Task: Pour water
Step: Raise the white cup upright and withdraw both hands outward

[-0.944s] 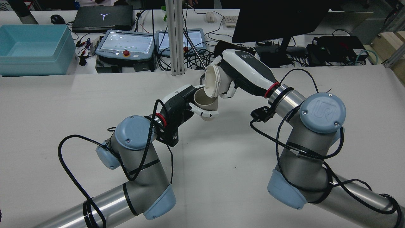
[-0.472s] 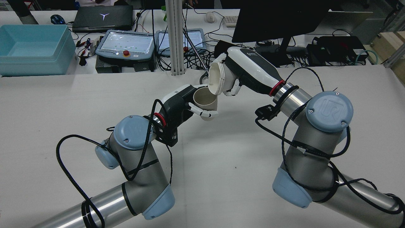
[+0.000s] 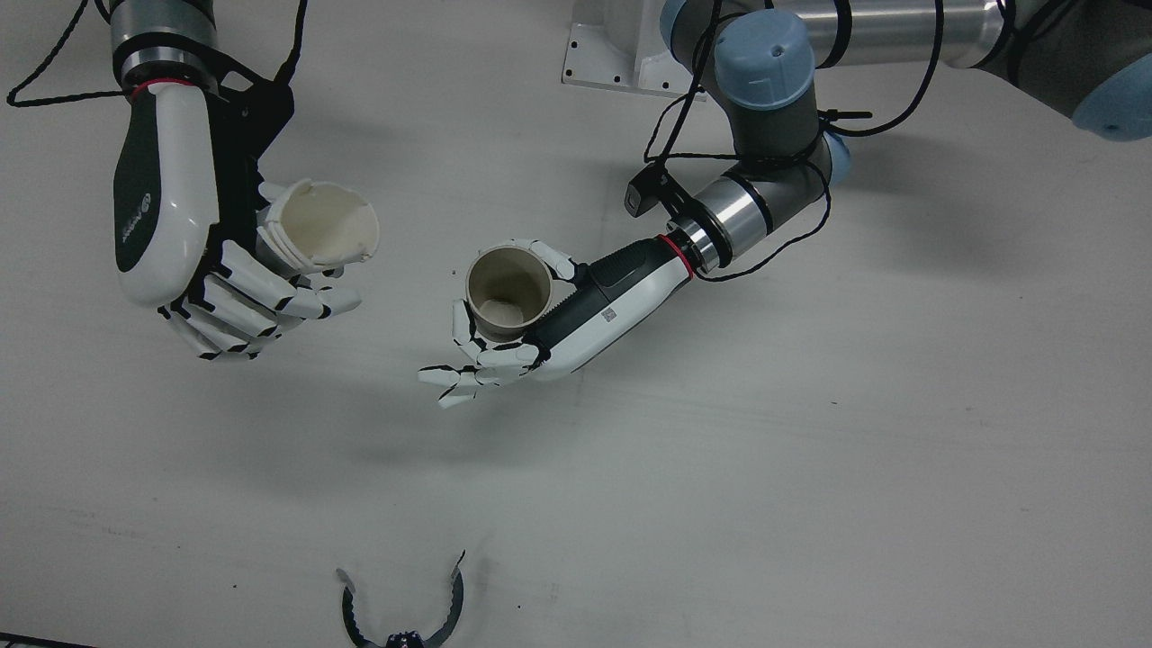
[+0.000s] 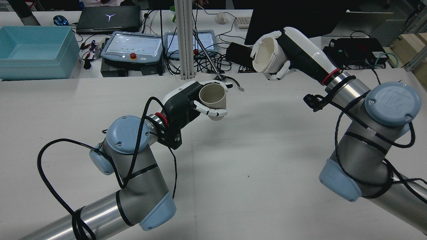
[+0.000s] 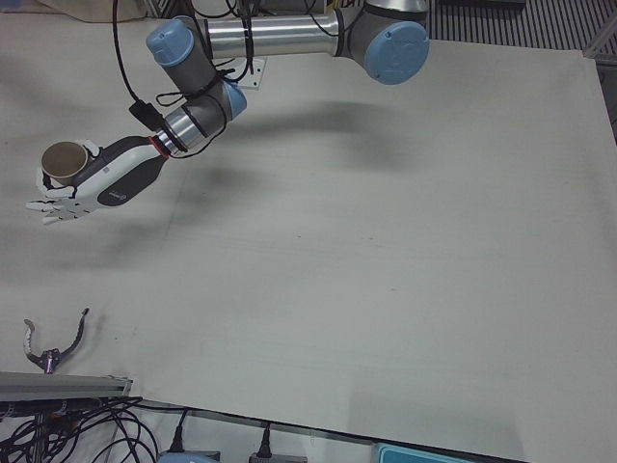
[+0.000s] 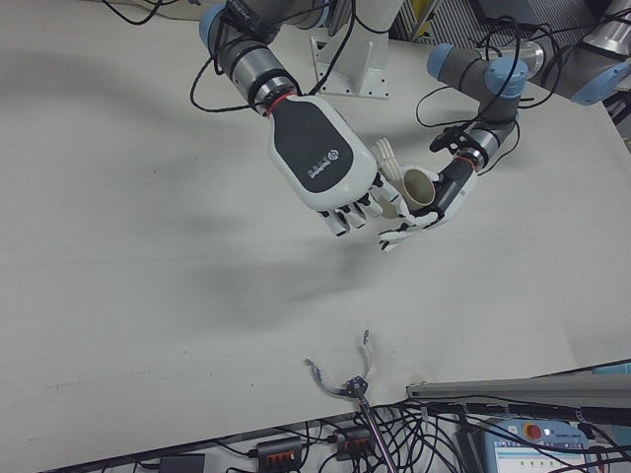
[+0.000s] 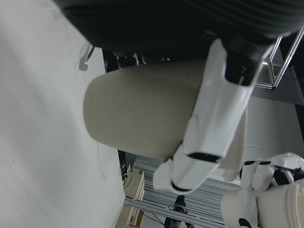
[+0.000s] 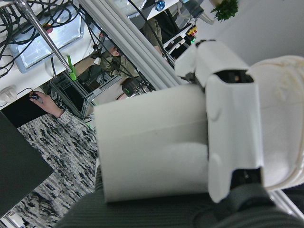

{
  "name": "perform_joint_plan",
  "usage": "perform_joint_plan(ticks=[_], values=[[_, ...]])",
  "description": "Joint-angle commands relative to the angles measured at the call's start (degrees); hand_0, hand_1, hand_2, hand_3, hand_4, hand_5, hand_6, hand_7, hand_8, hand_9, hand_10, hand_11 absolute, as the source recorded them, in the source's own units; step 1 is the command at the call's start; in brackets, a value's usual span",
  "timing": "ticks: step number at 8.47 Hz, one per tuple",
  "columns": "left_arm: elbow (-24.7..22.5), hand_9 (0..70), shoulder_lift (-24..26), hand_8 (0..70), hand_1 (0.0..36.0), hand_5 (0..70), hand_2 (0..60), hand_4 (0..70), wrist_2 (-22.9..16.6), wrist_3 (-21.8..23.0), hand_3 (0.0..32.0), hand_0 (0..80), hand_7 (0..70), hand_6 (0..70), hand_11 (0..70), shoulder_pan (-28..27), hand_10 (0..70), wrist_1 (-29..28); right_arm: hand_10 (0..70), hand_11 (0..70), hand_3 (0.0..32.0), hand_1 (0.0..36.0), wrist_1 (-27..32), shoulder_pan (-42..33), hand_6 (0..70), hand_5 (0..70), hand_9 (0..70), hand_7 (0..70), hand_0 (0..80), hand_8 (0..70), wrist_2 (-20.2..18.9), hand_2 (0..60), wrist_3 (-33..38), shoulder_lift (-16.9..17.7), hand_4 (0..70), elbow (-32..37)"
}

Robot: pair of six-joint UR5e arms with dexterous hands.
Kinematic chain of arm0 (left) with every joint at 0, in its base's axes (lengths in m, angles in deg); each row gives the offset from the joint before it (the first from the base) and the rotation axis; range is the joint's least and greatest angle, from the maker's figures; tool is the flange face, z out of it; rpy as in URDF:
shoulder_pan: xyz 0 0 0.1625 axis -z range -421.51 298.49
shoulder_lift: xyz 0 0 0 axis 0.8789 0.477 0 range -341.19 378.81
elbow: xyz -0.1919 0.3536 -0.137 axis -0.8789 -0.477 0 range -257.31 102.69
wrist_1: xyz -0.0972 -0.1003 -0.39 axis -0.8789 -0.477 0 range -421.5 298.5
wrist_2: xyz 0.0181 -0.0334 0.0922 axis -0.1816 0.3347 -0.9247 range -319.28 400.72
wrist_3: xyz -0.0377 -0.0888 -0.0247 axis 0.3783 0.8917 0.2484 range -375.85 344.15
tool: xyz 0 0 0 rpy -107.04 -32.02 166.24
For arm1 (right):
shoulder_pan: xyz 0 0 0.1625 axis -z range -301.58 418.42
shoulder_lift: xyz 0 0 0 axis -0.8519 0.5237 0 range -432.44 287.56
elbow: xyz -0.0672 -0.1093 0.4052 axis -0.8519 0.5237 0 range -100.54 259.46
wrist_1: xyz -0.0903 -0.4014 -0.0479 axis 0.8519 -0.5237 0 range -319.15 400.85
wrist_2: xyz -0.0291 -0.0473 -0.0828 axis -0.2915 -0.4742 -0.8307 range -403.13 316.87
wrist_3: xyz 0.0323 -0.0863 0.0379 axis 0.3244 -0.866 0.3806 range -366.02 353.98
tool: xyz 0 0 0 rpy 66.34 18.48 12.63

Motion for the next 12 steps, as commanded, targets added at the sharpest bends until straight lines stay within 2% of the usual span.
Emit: perform_joint_plan(ticks=[1,3,5,7,8,9,10,11,12], values=[[-3.17,6.1,-2.31,12.2,36.0,70.0,60.0,42.1,-0.08,0.08,0.0,80.0,16.1,21.8,13.3,1.28,6.3,1.0,43.5,64.7,0.0,36.0,0.08,-7.47,70.0,32.6,70.0,70.0,80.0,61.1,-0.08,60.0,13.69,2.79,46.0,-1.25],[-3.26,6.1,-2.93,12.2,36.0,70.0,60.0,42.1,-0.08,0.08,0.0,80.0,16.0,21.8,13.5,1.37,6.4,1.0,46.2,68.4,0.0,36.0,0.26,-10.81,70.0,33.3,70.0,70.0,80.0,63.9,-0.08,60.0,23.52,5.41,48.5,-0.55],[-5.45,6.1,-5.99,12.3,36.0,70.0,60.0,41.6,-0.08,0.08,0.0,80.0,15.7,21.5,13.4,1.28,6.4,1.0,47.8,70.0,0.0,36.0,0.26,-14.76,70.0,33.7,70.0,70.0,80.0,65.7,-0.26,60.0,33.72,9.45,46.9,-0.63],[-8.52,6.0,-9.5,12.3,36.0,70.0,60.0,40.9,0.01,0.08,0.0,80.0,15.4,21.2,13.4,1.28,6.3,1.0,49.9,70.0,0.0,36.0,1.74,-19.33,70.0,34.1,70.0,70.0,80.0,69.2,-0.78,60.0,38.68,12.53,38.2,-0.63],[-9.93,6.1,-11.35,12.3,36.0,70.0,60.0,40.4,0.01,0.08,0.0,80.0,15.3,20.9,13.4,1.28,6.3,1.0,51.0,70.0,0.0,36.0,5.84,-21.36,70.0,34.4,70.0,70.0,80.0,70.0,-1.13,60.0,39.39,15.51,36.6,-0.46],[-10.81,6.0,-12.59,12.3,36.0,70.0,60.0,40.2,0.01,0.34,0.0,80.0,15.1,20.7,13.5,1.28,6.3,1.0,53.0,70.0,0.0,36.0,9.37,-23.47,70.0,34.4,70.0,70.0,80.0,70.0,-2.96,60.0,40.27,17.45,35.0,1.46],[-11.69,6.0,-13.47,12.2,36.0,70.0,60.0,40.1,0.01,0.34,0.0,80.0,15.0,20.6,13.4,1.45,6.3,1.0,54.6,70.0,0.0,36.0,14.01,-26.62,70.0,34.6,70.0,70.0,80.0,70.0,-7.24,60.0,40.54,17.56,38.0,5.74],[-11.96,5.9,-13.91,12.2,36.0,70.0,60.0,39.7,0.01,0.34,0.0,80.0,14.8,20.4,13.4,2.5,6.3,1.0,57.3,70.0,0.0,36.0,19.11,-29.44,70.0,34.6,70.0,70.0,80.0,70.0,-11.2,60.0,40.71,18.08,37.8,9.96],[-12.05,6.1,-15.05,12.3,36.0,70.0,60.0,39.7,0.01,0.26,0.0,80.0,14.9,20.4,13.4,4.42,6.4,0.56,59.4,70.0,0.0,36.0,22.55,-31.46,70.0,34.5,70.0,70.0,80.0,70.0,-13.07,60.0,40.89,19.74,36.3,12.7]])
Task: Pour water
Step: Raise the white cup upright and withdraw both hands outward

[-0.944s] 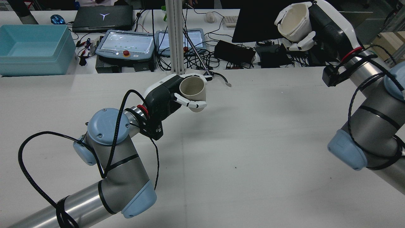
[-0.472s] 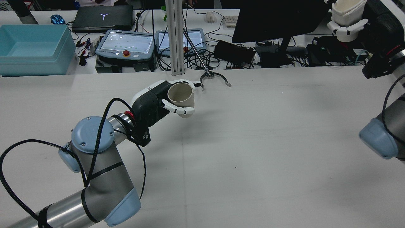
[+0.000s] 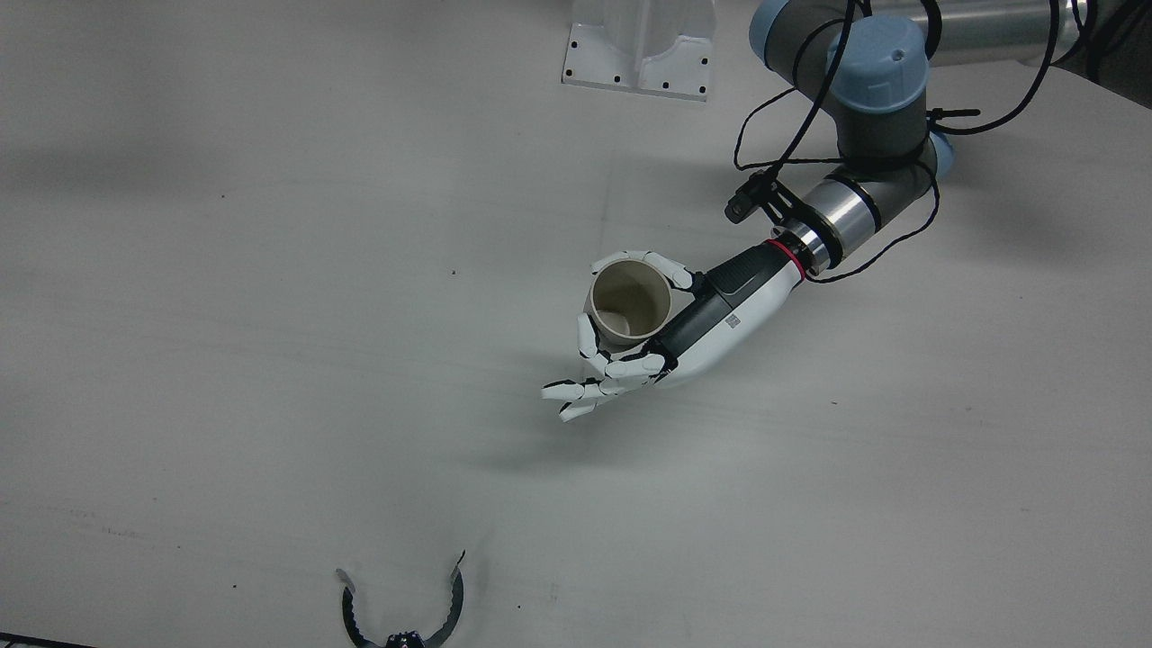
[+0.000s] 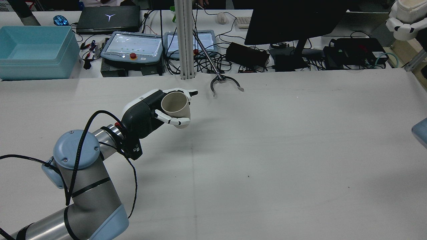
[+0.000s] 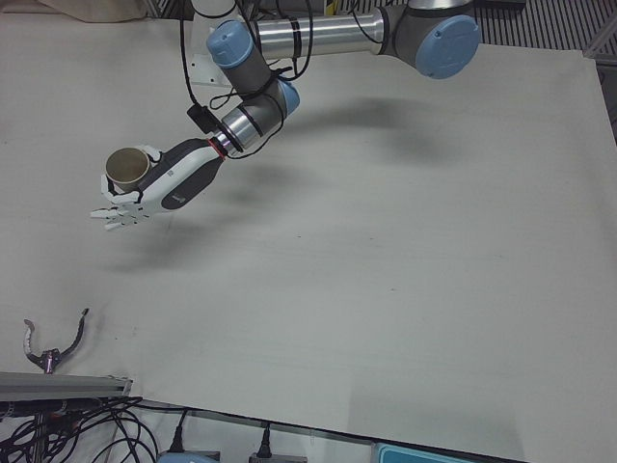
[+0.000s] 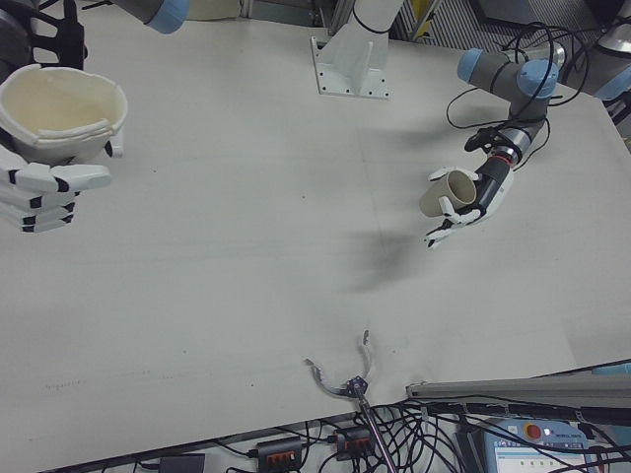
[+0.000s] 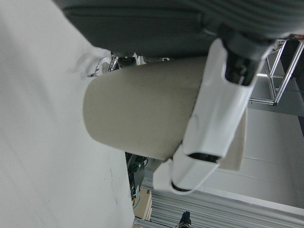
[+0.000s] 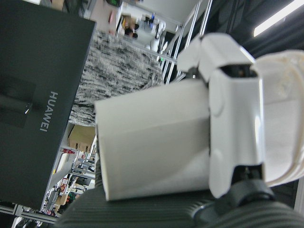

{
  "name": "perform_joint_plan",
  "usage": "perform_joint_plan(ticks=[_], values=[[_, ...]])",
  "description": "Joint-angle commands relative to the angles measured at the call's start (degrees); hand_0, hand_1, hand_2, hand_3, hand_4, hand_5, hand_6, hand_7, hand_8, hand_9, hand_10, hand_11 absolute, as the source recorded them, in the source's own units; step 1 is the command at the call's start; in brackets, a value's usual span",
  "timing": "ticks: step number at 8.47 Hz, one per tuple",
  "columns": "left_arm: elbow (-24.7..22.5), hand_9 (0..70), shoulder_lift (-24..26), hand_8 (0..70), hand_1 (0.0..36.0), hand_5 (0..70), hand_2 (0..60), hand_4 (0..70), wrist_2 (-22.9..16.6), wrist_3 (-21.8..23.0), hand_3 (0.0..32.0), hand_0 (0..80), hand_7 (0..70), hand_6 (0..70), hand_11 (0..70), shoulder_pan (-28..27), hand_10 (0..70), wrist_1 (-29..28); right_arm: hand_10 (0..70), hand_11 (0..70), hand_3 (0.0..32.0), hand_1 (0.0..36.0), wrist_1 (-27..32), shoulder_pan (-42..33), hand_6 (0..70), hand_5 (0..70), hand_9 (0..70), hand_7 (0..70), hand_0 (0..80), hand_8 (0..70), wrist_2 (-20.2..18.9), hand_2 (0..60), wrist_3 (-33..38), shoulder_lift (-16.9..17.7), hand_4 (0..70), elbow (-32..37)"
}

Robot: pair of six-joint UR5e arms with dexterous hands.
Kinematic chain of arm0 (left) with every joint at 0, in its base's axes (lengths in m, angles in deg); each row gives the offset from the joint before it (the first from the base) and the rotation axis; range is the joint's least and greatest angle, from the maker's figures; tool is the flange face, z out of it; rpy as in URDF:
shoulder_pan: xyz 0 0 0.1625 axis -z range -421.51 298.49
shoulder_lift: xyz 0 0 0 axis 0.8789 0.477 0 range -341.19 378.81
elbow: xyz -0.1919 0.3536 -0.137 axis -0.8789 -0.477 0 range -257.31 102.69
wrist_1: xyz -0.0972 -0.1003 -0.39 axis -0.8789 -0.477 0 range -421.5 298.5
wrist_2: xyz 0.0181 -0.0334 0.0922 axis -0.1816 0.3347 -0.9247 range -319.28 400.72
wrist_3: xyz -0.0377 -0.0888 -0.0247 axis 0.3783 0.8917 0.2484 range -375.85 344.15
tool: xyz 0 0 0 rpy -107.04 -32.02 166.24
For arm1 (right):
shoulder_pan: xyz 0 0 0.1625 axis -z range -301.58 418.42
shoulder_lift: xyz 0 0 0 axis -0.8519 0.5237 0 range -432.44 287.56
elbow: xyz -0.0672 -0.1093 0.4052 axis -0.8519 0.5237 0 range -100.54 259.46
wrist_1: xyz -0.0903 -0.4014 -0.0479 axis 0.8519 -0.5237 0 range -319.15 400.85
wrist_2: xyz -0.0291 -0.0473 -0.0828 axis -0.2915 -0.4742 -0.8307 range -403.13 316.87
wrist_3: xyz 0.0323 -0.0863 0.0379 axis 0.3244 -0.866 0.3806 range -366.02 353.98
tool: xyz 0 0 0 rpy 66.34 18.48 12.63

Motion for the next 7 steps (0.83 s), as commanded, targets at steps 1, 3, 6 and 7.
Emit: perform_joint_plan(ticks=[1,3,6,7], values=[[-0.52,6.2,-4.09,12.3,36.0,70.0,60.0,39.7,-0.09,-0.23,0.0,80.0,14.8,20.4,13.5,4.21,6.4,-2.35,58.1,70.0,0.0,36.0,12.57,-6.38,70.0,34.3,70.0,70.0,80.0,70.0,-7.38,60.0,0.54,4.56,36.9,9.21],[-0.51,6.8,-9.63,12.7,36.0,70.0,60.0,40.6,-2.62,-0.67,0.0,80.0,15.3,21.1,14.2,11.38,6.9,-8.84,62.7,70.0,0.0,36.0,17.78,-7.27,70.0,35.0,70.0,70.0,80.0,70.0,-8.45,60.0,2.02,6.86,35.7,12.38],[-0.43,7.4,-12.89,13.1,36.0,70.0,60.0,43.8,-7.64,-1.9,0.0,80.0,17.0,22.8,14.5,19.25,7.1,-13.88,67.5,70.0,0.0,36.0,20.61,-7.18,70.0,35.7,70.0,70.0,80.0,70.0,-8.54,60.0,2.03,9.58,39.3,12.75],[0.36,7.5,-12.99,13.2,36.0,70.0,60.0,44.4,-11.56,-2.25,0.0,80.0,17.3,23.2,14.5,19.43,7.2,-13.28,68.0,70.0,0.0,36.0,20.61,-7.27,70.0,35.8,70.0,70.0,80.0,70.0,-8.54,60.0,2.03,9.59,40.9,12.66]])
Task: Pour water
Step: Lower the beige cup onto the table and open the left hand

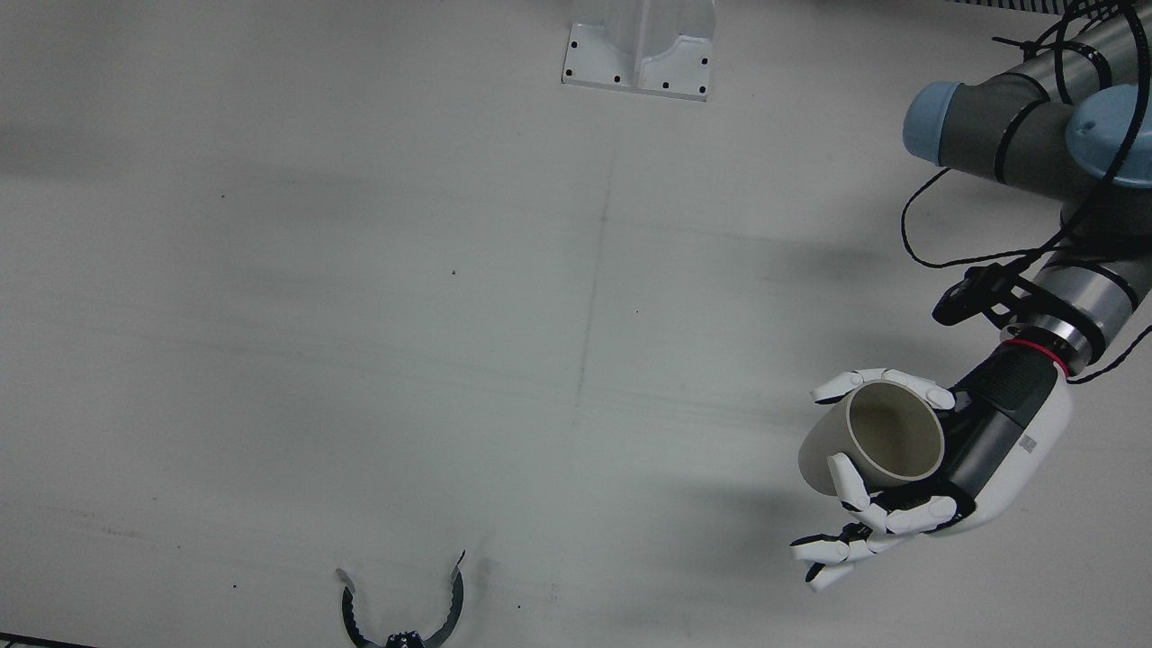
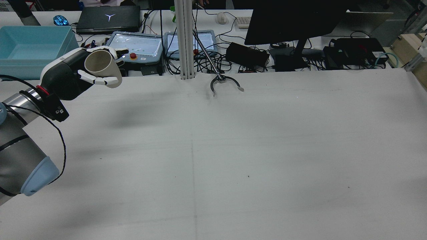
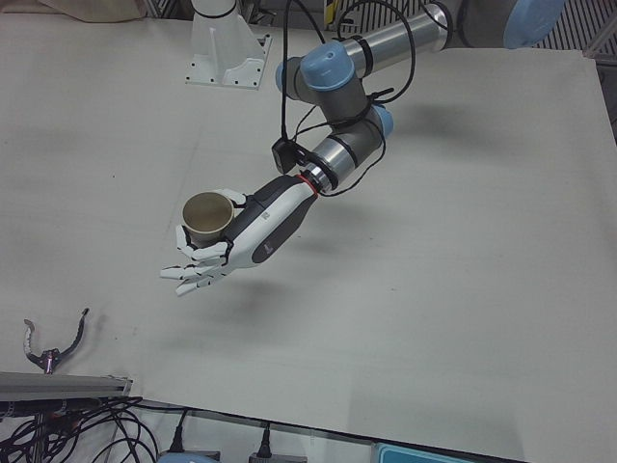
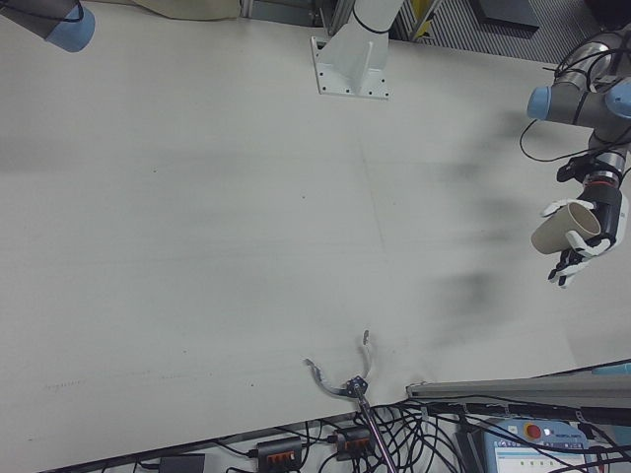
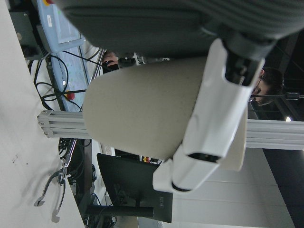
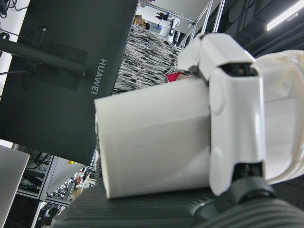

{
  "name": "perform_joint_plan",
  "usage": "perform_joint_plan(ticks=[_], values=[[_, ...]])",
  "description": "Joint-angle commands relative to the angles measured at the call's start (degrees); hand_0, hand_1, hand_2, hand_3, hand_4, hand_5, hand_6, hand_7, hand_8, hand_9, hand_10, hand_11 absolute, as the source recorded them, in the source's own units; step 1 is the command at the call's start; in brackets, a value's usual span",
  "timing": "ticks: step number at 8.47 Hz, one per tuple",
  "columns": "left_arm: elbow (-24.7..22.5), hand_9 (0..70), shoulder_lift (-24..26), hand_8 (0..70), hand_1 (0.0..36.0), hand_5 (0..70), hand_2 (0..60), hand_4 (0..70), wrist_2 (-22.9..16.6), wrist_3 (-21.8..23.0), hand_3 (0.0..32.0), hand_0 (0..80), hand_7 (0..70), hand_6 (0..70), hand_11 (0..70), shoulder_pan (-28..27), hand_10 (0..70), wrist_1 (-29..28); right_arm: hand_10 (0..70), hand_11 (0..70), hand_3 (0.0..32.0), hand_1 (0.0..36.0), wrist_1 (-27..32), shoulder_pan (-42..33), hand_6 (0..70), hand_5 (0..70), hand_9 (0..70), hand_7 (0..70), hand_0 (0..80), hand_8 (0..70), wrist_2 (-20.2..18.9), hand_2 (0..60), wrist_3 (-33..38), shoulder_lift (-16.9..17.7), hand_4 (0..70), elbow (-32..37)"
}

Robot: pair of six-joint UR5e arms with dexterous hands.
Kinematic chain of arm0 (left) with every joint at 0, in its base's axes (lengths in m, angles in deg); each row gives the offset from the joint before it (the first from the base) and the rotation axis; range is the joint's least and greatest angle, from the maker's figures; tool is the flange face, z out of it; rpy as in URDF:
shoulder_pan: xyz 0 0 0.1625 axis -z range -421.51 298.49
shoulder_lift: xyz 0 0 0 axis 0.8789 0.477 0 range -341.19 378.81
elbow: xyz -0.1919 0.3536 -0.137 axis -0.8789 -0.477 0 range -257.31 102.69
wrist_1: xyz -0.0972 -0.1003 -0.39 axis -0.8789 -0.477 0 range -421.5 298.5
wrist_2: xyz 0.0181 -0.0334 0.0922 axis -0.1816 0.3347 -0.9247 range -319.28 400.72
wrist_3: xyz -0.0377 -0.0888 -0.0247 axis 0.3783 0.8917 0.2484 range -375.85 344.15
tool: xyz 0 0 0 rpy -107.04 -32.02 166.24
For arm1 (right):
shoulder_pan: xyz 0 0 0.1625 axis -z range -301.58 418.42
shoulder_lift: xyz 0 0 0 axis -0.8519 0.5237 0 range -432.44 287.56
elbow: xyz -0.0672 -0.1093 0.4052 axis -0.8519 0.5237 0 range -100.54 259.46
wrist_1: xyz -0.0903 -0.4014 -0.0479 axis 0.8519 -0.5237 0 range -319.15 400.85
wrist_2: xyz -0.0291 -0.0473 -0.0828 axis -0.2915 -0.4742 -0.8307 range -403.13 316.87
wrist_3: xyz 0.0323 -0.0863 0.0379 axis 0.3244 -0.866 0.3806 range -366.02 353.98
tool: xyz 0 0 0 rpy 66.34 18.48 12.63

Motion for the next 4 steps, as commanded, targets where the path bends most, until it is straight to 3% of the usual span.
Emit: perform_joint_plan(ticks=[1,4], values=[[1.03,7.8,-1.11,13.4,36.0,70.0,60.0,45.7,-9.29,-1.84,0.0,80.0,18.0,23.9,14.7,3.4,7.2,-0.44,68.3,70.0,0.0,36.0,0.68,0.02,70.0,35.8,70.0,70.0,80.0,70.0,-0.04,60.0,0.04,0.64,39.7,0.16],[3.13,7.7,-2.07,13.3,36.0,70.0,60.0,43.3,-10.04,-4.04,0.0,80.0,17.0,22.6,14.6,5.7,7.2,-2.96,67.6,70.0,0.0,36.0,1.03,0.98,70.0,35.6,70.0,70.0,80.0,70.0,0.04,60.0,-0.4,0.46,39.9,2.77]])
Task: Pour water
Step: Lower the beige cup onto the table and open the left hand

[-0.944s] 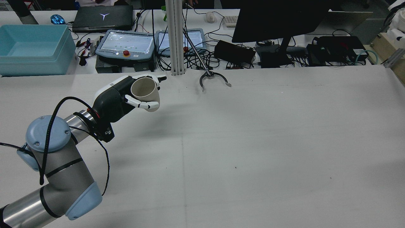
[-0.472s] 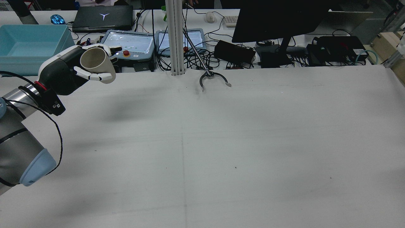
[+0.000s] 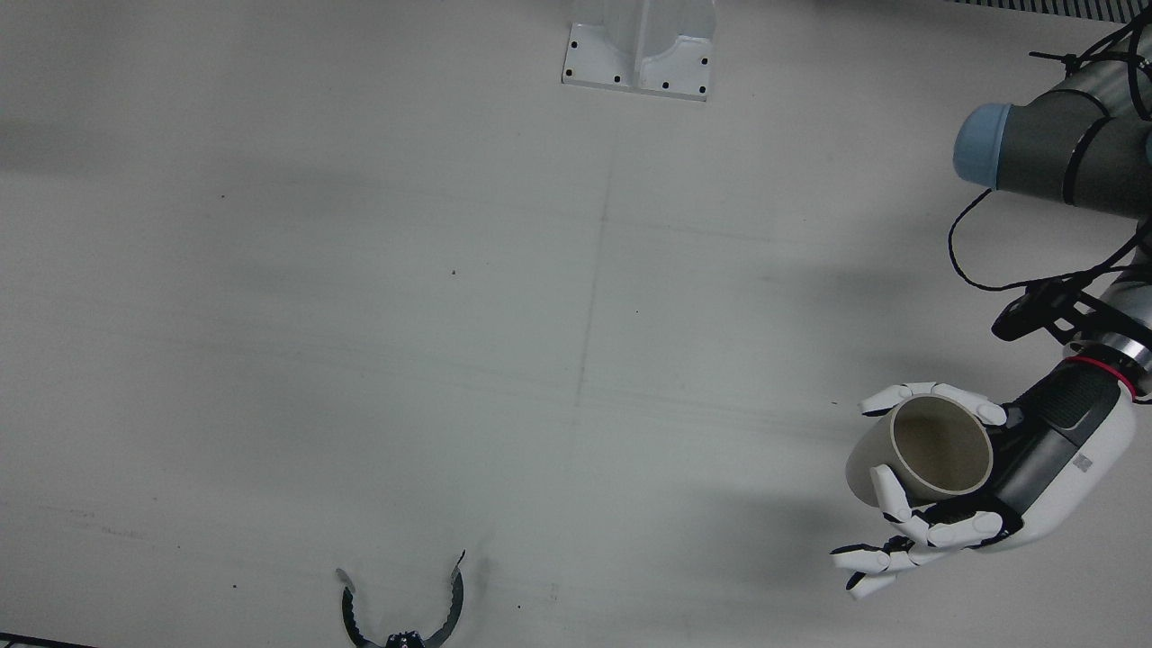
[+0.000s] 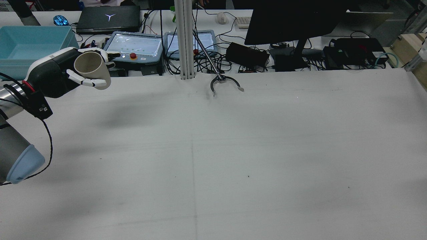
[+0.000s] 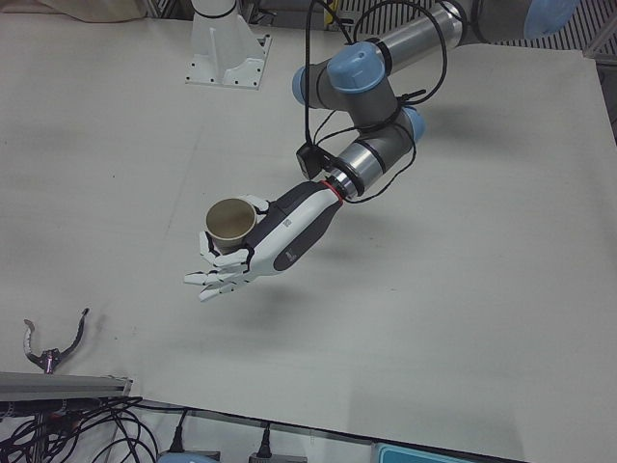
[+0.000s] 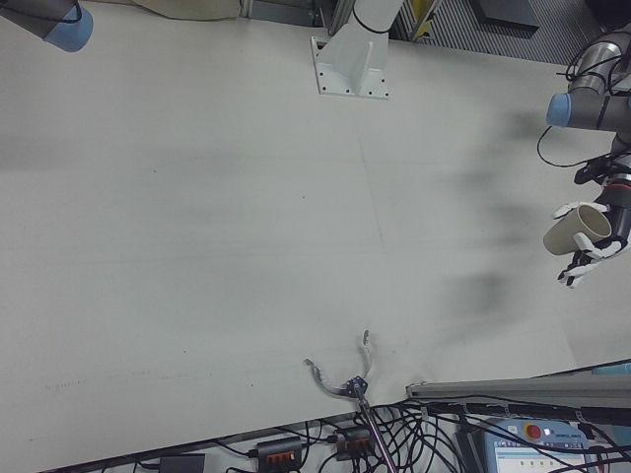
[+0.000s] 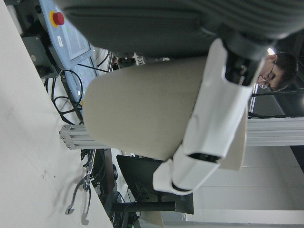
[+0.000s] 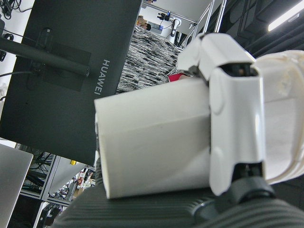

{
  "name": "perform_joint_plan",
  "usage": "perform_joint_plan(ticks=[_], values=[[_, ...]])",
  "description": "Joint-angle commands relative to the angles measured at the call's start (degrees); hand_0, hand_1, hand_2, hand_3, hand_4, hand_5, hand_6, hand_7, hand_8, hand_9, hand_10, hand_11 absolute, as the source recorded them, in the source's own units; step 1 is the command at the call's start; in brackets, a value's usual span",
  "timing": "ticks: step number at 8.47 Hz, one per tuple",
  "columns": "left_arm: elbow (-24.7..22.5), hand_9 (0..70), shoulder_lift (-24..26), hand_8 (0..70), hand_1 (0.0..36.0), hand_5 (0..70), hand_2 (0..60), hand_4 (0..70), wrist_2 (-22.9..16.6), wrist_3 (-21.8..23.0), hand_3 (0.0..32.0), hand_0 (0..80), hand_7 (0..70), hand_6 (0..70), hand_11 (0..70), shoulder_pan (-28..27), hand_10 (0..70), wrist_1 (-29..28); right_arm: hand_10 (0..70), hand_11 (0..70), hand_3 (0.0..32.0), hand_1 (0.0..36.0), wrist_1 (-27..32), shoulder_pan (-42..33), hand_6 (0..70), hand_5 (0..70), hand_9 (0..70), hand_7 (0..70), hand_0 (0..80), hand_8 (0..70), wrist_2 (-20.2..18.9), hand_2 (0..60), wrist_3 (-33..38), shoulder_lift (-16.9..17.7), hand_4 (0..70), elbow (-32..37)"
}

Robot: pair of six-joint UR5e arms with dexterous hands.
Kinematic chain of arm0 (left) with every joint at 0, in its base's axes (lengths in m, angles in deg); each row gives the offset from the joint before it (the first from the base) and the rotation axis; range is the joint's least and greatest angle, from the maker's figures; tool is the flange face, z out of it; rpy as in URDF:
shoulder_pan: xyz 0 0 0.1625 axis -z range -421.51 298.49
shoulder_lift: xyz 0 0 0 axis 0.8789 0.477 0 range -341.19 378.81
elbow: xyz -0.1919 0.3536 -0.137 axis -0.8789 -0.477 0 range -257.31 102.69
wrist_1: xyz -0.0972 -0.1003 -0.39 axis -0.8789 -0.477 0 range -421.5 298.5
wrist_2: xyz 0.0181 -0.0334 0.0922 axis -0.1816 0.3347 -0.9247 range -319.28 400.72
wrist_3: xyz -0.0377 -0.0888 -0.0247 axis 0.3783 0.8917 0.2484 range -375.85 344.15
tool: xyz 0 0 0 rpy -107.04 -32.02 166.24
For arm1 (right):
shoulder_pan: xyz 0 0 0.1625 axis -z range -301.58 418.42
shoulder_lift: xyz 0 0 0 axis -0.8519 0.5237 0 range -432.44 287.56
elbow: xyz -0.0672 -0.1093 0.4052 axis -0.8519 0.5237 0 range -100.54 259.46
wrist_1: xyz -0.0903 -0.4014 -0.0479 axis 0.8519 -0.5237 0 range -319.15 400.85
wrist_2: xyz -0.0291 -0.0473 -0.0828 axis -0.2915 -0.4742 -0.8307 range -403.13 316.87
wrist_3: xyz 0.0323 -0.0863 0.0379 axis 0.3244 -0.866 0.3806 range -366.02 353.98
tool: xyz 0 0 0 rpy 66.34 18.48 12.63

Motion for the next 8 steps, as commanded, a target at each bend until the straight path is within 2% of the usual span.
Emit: perform_joint_plan(ticks=[1,2,4,5,8], values=[[4.33,8.0,-1.37,13.5,36.0,70.0,60.0,42.5,-1.11,-1.29,0.0,80.0,16.8,22.4,15.1,1.18,7.5,-4.95,69.9,70.0,0.0,36.0,4.29,0.84,70.0,35.8,70.0,70.0,80.0,70.0,0.09,60.0,-0.39,-0.32,39.6,6.06],[6.01,8.0,-1.89,13.5,36.0,70.0,60.0,42.3,-1.11,-1.46,0.0,80.0,16.7,22.3,15.1,1.18,7.5,-6.72,70.0,70.0,0.0,36.0,8.15,0.84,70.0,36.0,70.0,70.0,80.0,70.0,0.26,60.0,-0.65,-0.5,37.4,9.66],[8.12,7.9,-4.09,13.5,36.0,70.0,60.0,41.6,-1.11,-2.25,0.0,80.0,16.2,21.8,15.3,1.18,7.7,-10.58,70.0,70.0,0.0,36.0,12.91,0.93,70.0,36.6,70.0,70.0,80.0,70.0,0.53,60.0,-1.78,-0.59,46.0,16.25],[10.14,8.0,-4.09,13.5,36.0,70.0,60.0,42.0,-1.11,-3.04,0.0,80.0,16.4,21.9,15.5,1.18,7.8,-12.52,70.0,70.0,0.0,36.0,15.72,1.02,70.0,36.8,70.0,70.0,80.0,70.0,0.53,60.0,-1.88,-0.67,45.6,18.98],[12.96,7.8,-8.3,13.5,36.0,70.0,60.0,41.5,-1.11,-4.62,0.0,80.0,16.1,21.5,15.2,0.4,7.6,-16.91,70.0,70.0,0.0,36.0,16.28,1.11,70.0,36.4,70.0,70.0,80.0,70.0,0.61,60.0,-1.88,-0.93,48.0,19.45]])
